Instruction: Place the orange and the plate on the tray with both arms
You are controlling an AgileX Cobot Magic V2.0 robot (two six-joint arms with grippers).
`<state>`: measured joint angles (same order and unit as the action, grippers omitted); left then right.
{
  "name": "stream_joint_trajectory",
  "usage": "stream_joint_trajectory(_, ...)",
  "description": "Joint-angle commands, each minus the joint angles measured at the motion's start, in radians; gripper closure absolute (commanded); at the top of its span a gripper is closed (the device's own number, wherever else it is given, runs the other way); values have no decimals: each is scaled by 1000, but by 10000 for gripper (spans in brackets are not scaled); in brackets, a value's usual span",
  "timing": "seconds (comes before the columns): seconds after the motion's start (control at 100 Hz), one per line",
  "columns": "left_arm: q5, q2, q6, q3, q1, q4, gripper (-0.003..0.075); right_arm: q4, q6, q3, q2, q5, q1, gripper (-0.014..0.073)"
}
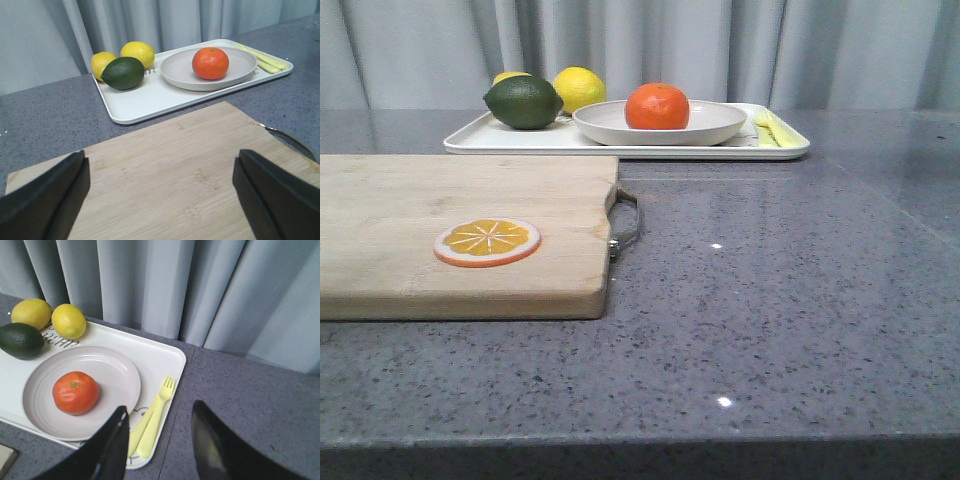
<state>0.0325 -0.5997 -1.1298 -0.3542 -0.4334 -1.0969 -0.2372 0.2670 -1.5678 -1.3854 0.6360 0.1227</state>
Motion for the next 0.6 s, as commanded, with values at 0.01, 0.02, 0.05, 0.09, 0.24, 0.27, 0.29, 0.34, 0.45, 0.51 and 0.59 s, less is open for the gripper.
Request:
stream_joint_trajectory(0.01, 55, 16, 5, -45, 4, -6, 157, 3, 23, 193, 172, -213, -5, 271)
stream_joint_trajectory(0.02, 58, 18, 5, -47, 4, -6, 157, 3, 24, 228, 195, -232, -5, 271)
stream_joint_trajectory(0.05, 65, 25, 5, -51, 4, -6, 157, 3, 24, 299, 239, -269, -5, 271)
stream_joint_trajectory(0.09, 77, 34, 5, -56, 4, -6, 157, 3, 24, 401, 306, -321, -5, 271)
stream_joint_trajectory(0.24, 94, 84, 5, -65, 4, -6, 157, 3, 24, 735, 540, -455, -5, 271)
stream_joint_trajectory(0.27, 94, 95, 5, -65, 4, -6, 157, 3, 24, 774, 571, -476, -5, 271)
stream_joint_trajectory(0.29, 94, 108, 5, -65, 4, -6, 157, 3, 24, 824, 610, -496, -5, 271)
stream_joint_trajectory(0.34, 94, 127, 5, -65, 4, -6, 157, 3, 24, 893, 669, -526, -5, 271)
stream_joint_trajectory(0.45, 101, 180, 5, -56, 4, -6, 157, 2, 24, 1036, 821, -593, -5, 271)
stream_joint_trajectory(0.51, 101, 213, 5, -44, 4, -6, 157, 2, 24, 1084, 897, -601, -5, 271)
stream_joint_trajectory(0.59, 101, 258, 5, -16, 4, -6, 157, -2, 24, 1129, 987, -607, -5, 271)
